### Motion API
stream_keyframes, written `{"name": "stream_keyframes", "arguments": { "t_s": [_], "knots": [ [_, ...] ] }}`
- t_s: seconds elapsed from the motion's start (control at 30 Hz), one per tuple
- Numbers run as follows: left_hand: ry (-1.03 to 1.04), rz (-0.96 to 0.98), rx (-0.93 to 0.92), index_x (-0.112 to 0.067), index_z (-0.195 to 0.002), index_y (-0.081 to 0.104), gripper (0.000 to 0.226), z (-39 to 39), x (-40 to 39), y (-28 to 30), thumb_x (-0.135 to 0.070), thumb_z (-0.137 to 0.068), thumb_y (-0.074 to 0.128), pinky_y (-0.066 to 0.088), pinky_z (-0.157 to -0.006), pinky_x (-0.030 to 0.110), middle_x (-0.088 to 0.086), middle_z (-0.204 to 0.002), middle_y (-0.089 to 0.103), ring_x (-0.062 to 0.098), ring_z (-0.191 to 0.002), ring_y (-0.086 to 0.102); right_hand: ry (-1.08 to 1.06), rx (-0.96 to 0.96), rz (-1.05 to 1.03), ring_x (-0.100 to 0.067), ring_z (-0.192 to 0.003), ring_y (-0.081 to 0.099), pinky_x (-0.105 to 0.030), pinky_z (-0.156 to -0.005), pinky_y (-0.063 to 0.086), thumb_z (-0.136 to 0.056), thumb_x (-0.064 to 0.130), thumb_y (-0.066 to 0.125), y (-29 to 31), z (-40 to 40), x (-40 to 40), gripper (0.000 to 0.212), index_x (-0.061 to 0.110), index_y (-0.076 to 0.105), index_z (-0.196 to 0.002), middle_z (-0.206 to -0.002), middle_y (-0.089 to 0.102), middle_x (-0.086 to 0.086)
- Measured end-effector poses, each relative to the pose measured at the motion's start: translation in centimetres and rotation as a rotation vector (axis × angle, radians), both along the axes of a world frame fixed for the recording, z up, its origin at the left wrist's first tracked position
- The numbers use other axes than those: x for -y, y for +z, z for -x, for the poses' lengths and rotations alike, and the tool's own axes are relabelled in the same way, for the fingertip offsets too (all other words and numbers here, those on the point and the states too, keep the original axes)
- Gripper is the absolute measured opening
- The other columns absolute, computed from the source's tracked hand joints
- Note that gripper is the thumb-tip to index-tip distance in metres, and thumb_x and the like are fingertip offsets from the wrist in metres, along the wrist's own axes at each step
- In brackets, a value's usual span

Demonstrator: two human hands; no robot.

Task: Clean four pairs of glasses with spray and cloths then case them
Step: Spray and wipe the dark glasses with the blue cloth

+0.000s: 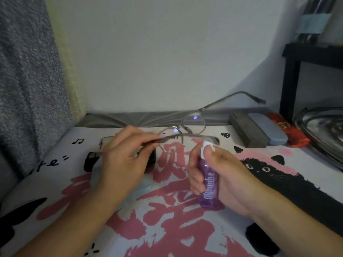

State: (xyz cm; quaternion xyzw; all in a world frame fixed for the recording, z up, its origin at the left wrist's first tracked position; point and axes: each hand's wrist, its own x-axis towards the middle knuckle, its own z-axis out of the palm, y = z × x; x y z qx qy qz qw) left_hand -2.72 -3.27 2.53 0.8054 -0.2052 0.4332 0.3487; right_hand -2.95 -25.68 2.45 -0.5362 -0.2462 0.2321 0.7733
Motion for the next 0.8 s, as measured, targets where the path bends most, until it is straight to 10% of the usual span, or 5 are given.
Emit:
{"name": "stream_keyframes", "arguments": {
  "t_s": [0.43, 0.7, 0.8],
  "knots": [
    [0.026, -0.247, 0.173, 0.001, -0.101, 0.077, 0.015, 0.8, 0.4, -0.3, 0.005, -0.089, 0.069, 0.052, -0.087, 0.018, 0.013, -0.093, 0.068, 0.018, -0.089, 0.068, -0.542, 0.043, 0.492, -0.023, -0.045, 0.048, -0.043, -0.063, 0.047, -0.06, 0.1, 0.04, 0.1, -0.3, -2.0, 0.1, 0.002, 0.057, -0.052, -0.048, 0.051, -0.016],
    [0.059, -0.256, 0.175, -0.001, -0.099, 0.077, 0.013, 0.8, 0.5, -0.3, 0.0, -0.091, 0.067, 0.05, -0.089, 0.015, 0.012, -0.092, 0.069, 0.015, -0.09, 0.065, -0.653, 0.089, 0.549, -0.02, -0.042, 0.045, -0.04, -0.054, 0.049, -0.09, 0.073, 0.04, -0.2, 0.2, -1.8, 0.084, -0.004, 0.057, -0.059, -0.044, 0.047, -0.014],
    [0.033, -0.244, 0.144, -0.002, -0.099, 0.077, 0.013, 0.9, 0.6, -0.4, 0.002, -0.088, 0.07, 0.047, -0.089, 0.012, 0.011, -0.091, 0.069, 0.013, -0.089, 0.064, -0.595, 0.077, 0.604, -0.011, -0.036, 0.052, -0.035, -0.066, 0.056, -0.1, 0.049, 0.047, -0.7, -4.1, -1.7, 0.061, 0.022, 0.064, -0.047, -0.039, 0.054, 0.004]
  ]
}}
